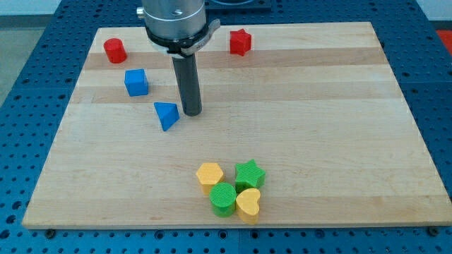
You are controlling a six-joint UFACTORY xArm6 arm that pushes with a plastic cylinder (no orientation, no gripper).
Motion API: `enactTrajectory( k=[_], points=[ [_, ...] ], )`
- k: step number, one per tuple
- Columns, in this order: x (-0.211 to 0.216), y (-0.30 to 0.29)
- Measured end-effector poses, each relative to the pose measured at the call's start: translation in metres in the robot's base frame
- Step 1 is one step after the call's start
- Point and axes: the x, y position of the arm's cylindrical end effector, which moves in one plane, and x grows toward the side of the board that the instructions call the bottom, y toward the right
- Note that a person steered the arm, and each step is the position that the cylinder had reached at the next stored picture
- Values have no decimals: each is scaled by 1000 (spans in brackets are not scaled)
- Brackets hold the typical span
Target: Slightly move the triangle towards the center of the board
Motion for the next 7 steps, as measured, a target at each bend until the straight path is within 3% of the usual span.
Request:
enactTrajectory(
  k=[2, 3, 5, 7],
  points=[
    [119, -48],
    [115, -64],
    [66, -94],
    [54, -82]
  ],
)
